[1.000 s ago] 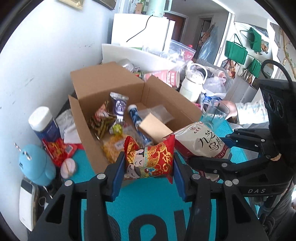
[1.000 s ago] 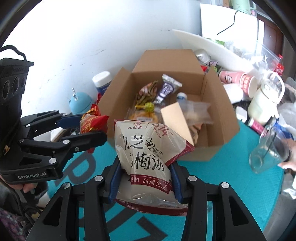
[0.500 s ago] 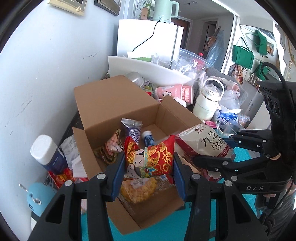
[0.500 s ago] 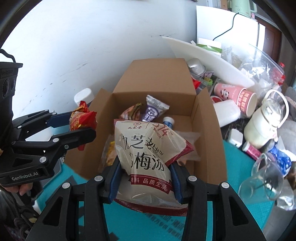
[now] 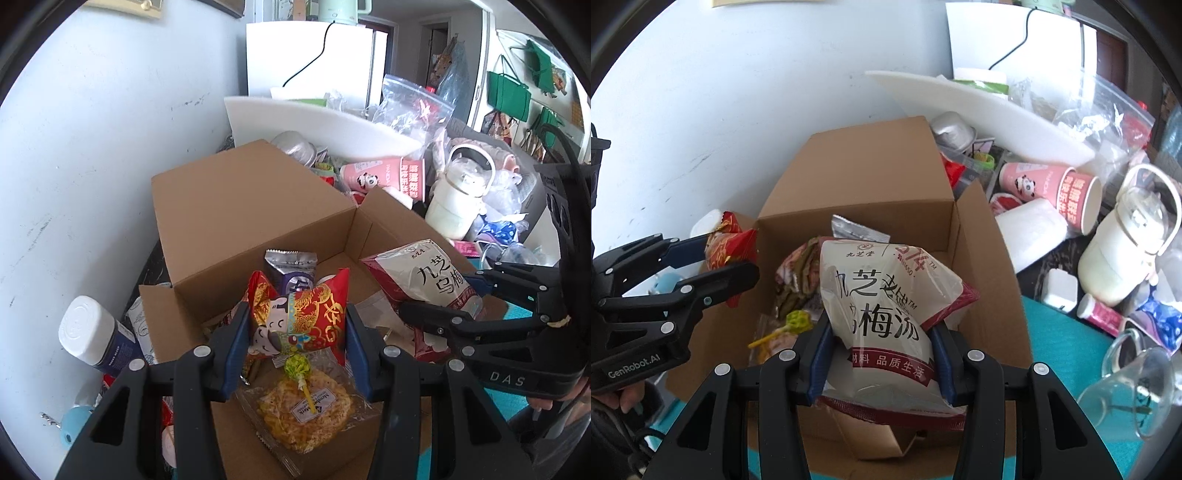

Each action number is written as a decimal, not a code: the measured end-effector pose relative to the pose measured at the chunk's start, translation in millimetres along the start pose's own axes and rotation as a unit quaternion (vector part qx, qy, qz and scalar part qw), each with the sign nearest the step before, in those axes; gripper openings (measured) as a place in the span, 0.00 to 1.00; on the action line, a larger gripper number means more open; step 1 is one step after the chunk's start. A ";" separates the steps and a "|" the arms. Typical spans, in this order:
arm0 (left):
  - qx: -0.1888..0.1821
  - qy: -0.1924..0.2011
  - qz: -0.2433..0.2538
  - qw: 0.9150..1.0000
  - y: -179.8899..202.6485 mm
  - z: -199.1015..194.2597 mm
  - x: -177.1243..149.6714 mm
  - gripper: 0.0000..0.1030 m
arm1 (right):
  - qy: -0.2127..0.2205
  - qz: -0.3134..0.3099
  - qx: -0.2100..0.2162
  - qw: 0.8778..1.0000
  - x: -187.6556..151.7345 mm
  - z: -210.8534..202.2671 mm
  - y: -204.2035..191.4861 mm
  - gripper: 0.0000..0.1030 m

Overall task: Organize snacks
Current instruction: 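Open both grippers to drop the packet and drink bag into the box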

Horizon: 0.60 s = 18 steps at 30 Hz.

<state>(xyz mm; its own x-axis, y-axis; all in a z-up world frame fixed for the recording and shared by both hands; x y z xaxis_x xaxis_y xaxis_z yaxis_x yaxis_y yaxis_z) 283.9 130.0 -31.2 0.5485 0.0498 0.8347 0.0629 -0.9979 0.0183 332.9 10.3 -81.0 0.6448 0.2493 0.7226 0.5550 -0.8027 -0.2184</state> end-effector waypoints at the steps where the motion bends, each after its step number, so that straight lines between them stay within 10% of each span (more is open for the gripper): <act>1: 0.003 -0.004 0.000 1.000 -0.9 4.2 -2.5 0.46 | 0.000 0.002 -0.002 1.000 -2.6 4.1 1.2 0.45; 18: 0.051 -0.102 -0.005 0.993 -22.5 45.0 -52.5 0.48 | -0.031 -0.013 -0.023 0.999 -23.2 28.2 3.6 0.54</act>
<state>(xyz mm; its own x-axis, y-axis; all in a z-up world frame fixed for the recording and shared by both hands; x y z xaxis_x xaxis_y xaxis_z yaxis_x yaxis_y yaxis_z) 291.2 151.7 -100.2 0.7046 0.0771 0.7054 0.1474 -0.9883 -0.0392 334.8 16.9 -117.1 0.6626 0.3028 0.6851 0.5482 -0.8193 -0.1681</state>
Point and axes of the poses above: each gripper's, at about its wrist camera, not at the fingertips, and z roughly the way its jaws point, y to its right, x to its top, the point moved 10 cm from there along z, roughly the way its jaws point, and after that the axes turned 14 degrees about y, right-handed, at the moved point
